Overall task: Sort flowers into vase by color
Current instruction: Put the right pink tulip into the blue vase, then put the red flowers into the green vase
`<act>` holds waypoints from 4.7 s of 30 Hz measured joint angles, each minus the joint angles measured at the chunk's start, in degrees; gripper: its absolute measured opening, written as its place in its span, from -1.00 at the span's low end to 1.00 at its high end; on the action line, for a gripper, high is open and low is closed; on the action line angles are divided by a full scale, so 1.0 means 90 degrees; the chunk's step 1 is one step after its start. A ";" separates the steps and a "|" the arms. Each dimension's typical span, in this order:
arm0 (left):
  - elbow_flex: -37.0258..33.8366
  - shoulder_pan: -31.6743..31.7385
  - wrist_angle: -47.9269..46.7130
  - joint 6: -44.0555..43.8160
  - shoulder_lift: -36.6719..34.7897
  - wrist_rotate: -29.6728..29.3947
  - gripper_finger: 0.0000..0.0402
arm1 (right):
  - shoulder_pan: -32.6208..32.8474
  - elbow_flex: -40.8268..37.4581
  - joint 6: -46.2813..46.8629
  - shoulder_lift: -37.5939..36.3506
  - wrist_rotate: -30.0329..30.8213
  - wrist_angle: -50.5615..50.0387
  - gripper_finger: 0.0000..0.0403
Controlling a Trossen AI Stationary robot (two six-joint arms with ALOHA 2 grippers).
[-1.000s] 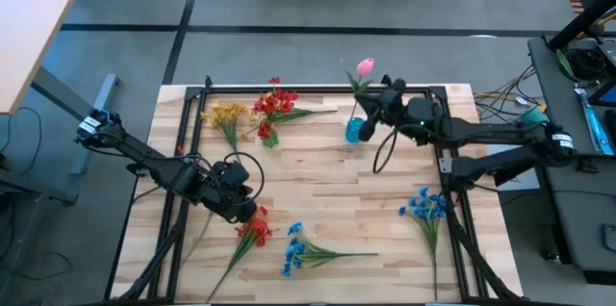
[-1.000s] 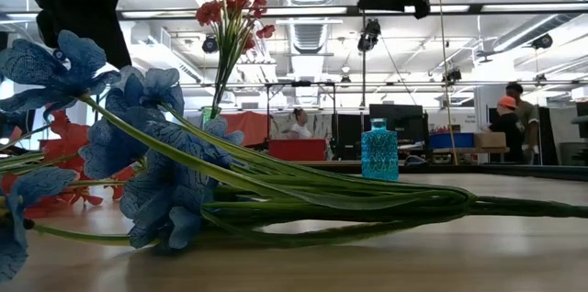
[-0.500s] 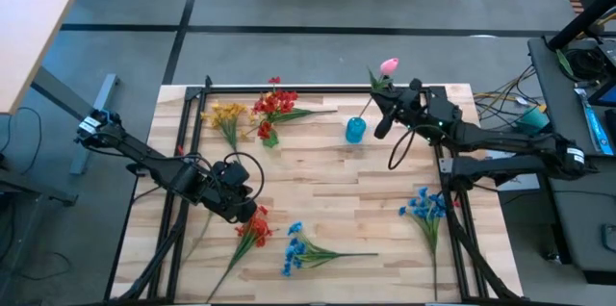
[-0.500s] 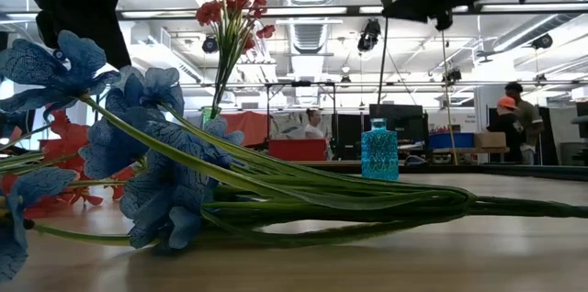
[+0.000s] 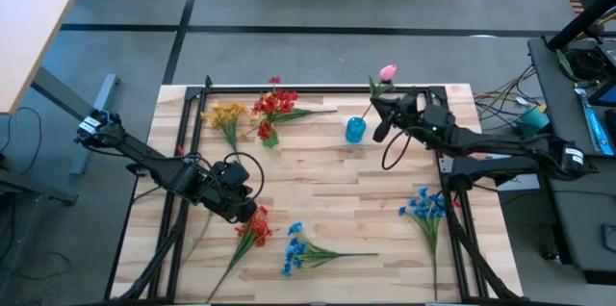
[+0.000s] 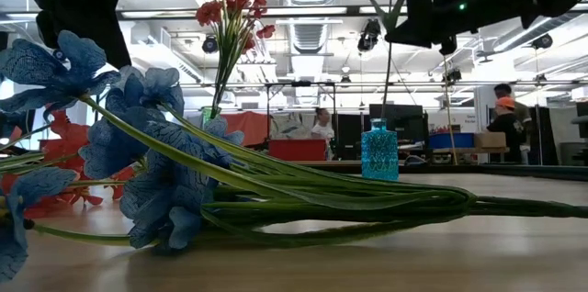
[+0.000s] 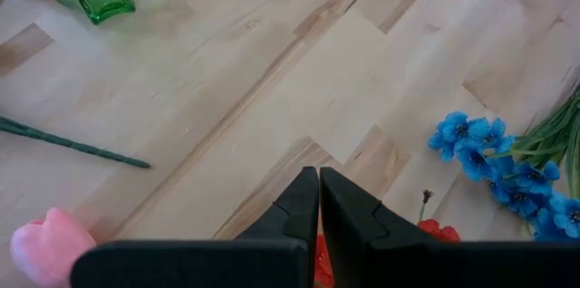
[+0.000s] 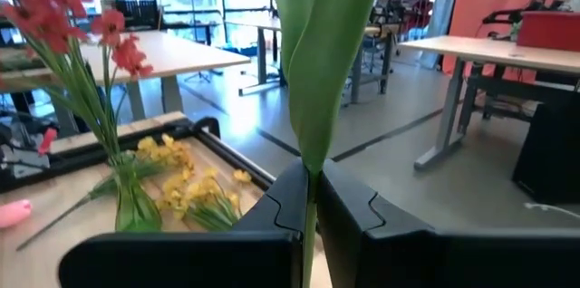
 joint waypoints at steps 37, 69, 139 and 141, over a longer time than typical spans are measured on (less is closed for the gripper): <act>0.0000 -0.0002 0.0009 -0.0440 -0.0002 0.0250 -1.00 | 0.0003 -0.0008 0.1608 0.0252 0.0095 -0.1971 0.29; 0.0000 -0.0830 -0.0218 -0.2403 0.0116 0.1735 -1.00 | 0.2190 -0.0008 0.4526 -0.0107 -0.1278 -0.3371 0.63; 0.3077 -0.3434 -0.1722 -0.2165 0.2961 0.0384 -1.00 | 0.6545 0.7273 0.4587 0.7507 0.0434 -0.7294 0.62; 0.3077 -0.3434 -0.1725 -0.2166 0.2961 0.0309 -1.00 | 0.6545 0.7273 0.4585 0.7507 0.0422 -0.7296 0.62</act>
